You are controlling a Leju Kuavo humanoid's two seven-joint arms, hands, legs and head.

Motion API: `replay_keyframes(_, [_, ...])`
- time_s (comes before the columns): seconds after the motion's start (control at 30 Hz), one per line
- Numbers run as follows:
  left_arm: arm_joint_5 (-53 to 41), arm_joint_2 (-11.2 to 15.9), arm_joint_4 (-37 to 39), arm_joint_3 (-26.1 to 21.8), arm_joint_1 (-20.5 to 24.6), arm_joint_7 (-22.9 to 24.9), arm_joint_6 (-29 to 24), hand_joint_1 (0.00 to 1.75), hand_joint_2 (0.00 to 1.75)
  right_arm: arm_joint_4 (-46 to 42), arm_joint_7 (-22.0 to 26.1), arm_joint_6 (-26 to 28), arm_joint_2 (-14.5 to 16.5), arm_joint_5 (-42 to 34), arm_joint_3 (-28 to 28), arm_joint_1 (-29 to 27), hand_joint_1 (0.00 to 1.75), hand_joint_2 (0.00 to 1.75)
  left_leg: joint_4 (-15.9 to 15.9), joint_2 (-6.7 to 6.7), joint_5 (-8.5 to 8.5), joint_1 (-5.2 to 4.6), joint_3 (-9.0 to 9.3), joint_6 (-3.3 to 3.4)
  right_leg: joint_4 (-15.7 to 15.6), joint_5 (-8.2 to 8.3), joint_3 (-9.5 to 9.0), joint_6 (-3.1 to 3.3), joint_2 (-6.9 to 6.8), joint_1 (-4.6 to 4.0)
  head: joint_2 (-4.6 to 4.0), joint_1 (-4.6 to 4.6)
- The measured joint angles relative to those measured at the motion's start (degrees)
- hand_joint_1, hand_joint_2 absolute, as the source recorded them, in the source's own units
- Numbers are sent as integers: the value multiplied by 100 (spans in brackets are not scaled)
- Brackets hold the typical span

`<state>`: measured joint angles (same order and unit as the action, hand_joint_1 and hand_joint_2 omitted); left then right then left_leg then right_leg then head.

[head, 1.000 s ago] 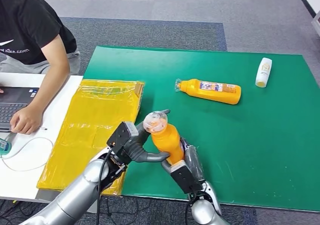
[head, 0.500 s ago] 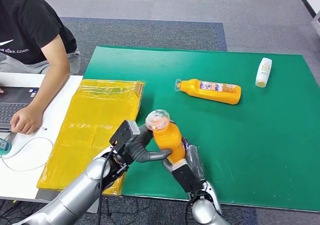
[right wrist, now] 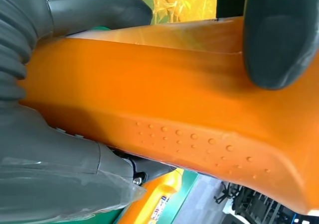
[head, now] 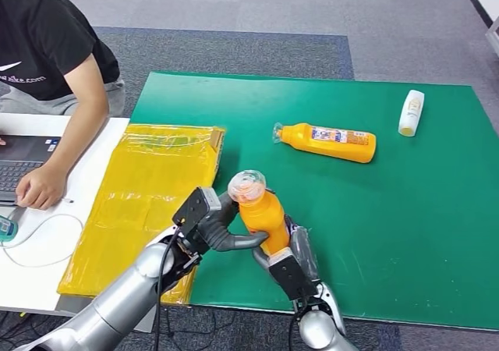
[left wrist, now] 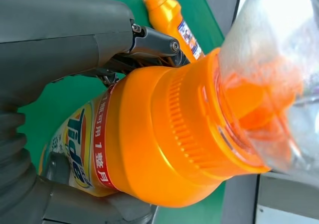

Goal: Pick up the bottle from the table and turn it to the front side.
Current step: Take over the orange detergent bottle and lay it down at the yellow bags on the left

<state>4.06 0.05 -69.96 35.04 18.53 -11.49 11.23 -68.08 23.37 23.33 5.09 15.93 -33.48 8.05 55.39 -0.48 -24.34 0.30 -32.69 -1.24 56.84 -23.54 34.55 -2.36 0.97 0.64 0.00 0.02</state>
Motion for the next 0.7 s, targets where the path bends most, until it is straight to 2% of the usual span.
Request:
replay_keyframes(0.17, [-331,85,-1,-4,1,-92,-161,175,175,0,-1,2,0,4,4,14,103,175,0,0,1,0,0,1,0,0,0,0,0,0,0,0])
replay_keyframes(0.27, [-532,137,-20,-21,3,-110,-168,175,175,2,-8,-11,0,20,4,17,111,175,0,-1,2,0,-1,1,1,0,-1,0,-4,0,0,0])
replay_keyframes(0.33, [-727,219,-59,-32,13,-119,-172,175,175,3,-21,-31,0,60,4,18,109,175,0,-1,2,0,-1,1,2,0,0,0,-4,0,0,-1])
replay_keyframes(0.37, [-815,275,-81,-38,19,-123,-169,175,175,3,-32,-44,0,84,3,19,95,175,0,-1,2,0,-1,1,2,0,0,0,-4,0,0,-1])
replay_keyframes(0.47, [-976,422,-125,-83,31,-129,-146,175,175,12,-67,-76,0,135,-4,30,36,175,0,-1,2,0,-1,1,3,0,0,0,-4,0,0,0])
replay_keyframes(0.5, [-1014,465,-131,-123,33,-127,-134,175,175,16,-71,-87,0,142,-8,36,23,175,0,-1,3,0,-1,1,3,0,1,0,-4,0,0,-1])
replay_keyframes(0.57, [-1069,560,-136,-230,31,-116,-98,175,175,19,-62,-111,0,132,-15,44,3,175,0,0,4,0,-1,-1,3,1,2,1,-3,-1,0,-1])
replay_keyframes(0.7, [-1182,721,-120,-542,26,-85,-61,175,175,7,18,-78,2,113,-10,35,0,175,0,3,7,1,-1,-5,3,5,6,7,3,-1,0,0])
